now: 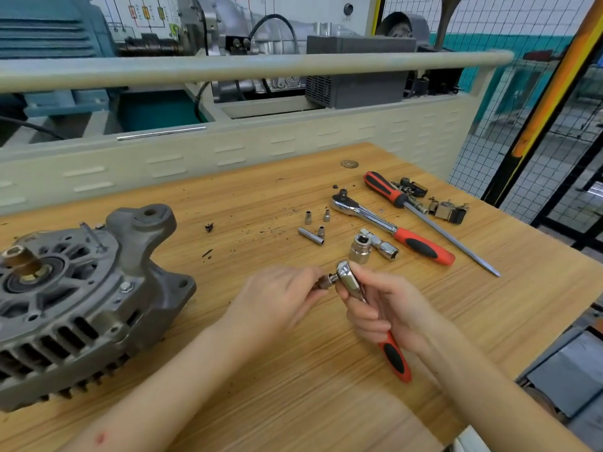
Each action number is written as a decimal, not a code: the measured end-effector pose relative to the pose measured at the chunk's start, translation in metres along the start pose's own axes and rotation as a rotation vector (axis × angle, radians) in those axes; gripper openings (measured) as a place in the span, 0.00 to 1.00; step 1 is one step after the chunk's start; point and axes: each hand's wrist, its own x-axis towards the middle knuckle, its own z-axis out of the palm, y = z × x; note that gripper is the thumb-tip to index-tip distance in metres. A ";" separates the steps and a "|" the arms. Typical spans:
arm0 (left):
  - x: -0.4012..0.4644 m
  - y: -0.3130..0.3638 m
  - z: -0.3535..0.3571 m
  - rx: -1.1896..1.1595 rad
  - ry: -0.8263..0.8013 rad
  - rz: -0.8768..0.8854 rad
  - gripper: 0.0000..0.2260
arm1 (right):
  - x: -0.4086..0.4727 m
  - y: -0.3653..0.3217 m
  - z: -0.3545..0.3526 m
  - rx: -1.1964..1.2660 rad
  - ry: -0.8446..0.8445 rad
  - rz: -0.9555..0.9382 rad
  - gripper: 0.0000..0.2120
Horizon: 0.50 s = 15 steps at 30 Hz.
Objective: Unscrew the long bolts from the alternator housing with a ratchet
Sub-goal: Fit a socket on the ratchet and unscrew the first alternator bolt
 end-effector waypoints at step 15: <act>-0.007 0.014 -0.015 -0.182 -0.184 -0.063 0.13 | -0.011 -0.001 -0.002 -0.020 -0.084 0.120 0.15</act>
